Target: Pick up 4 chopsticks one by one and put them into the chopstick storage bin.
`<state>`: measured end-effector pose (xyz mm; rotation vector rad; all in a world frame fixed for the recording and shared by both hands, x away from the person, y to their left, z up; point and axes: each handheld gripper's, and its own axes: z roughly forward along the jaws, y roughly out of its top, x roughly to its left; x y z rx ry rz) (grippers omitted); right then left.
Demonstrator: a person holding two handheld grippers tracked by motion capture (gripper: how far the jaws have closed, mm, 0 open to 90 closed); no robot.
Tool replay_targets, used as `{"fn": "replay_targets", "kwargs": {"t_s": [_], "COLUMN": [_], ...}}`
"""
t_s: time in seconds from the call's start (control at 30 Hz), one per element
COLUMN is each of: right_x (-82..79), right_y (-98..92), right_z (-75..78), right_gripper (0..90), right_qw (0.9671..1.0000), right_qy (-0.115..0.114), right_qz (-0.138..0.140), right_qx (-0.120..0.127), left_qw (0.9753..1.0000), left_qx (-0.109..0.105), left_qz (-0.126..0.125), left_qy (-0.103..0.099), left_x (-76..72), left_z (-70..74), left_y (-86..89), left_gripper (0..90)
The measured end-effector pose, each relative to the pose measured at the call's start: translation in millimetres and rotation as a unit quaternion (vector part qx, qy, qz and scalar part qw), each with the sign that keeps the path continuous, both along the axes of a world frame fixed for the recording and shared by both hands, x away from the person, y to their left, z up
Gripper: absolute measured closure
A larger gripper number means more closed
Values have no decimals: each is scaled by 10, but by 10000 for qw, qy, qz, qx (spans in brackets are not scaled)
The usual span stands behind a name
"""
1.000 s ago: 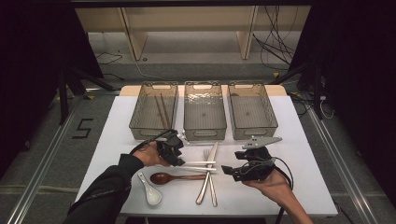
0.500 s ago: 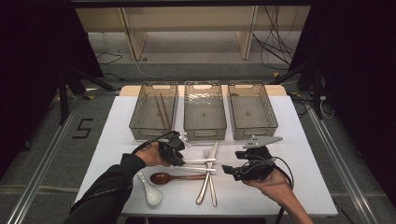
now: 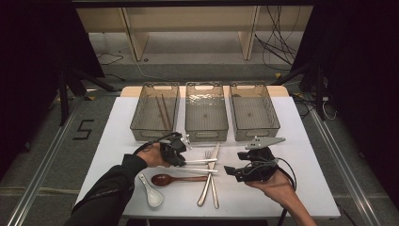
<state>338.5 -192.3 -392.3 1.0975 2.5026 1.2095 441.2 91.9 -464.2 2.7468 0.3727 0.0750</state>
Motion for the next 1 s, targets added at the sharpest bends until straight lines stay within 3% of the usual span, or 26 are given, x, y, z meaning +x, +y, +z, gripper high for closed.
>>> {"fn": "replay_targets", "kwargs": {"t_s": [0.3, 0.57, 0.6, 0.7, 1.0], "right_x": [0, -1, 0, 1, -2], "right_y": [0, -2, -2, -3, -3], "right_z": [1, 5, 4, 3, 8], "right_gripper": [279, 279, 279, 279, 279], "right_qw": [10000, 10000, 10000, 10000, 10000], "right_qy": [-8, -22, -20, -17, -25], "right_qz": [-6, -2, -1, -3, -10], "right_qx": [-7, -7, -4, -4, 9], "left_qw": [9997, 9989, 9988, 9979, 9945], "left_qx": [-81, -193, -140, -315, -509], "left_qz": [-187, -157, -221, -153, -68], "left_qy": [-145, -386, -423, -543, -908], "left_x": [11, -7, 1, -17, -65], "left_z": [-5, 20, 38, 72, 325], "left_y": [12, 13, 22, 27, 41], "left_gripper": [833, 843, 843, 845, 848]}}
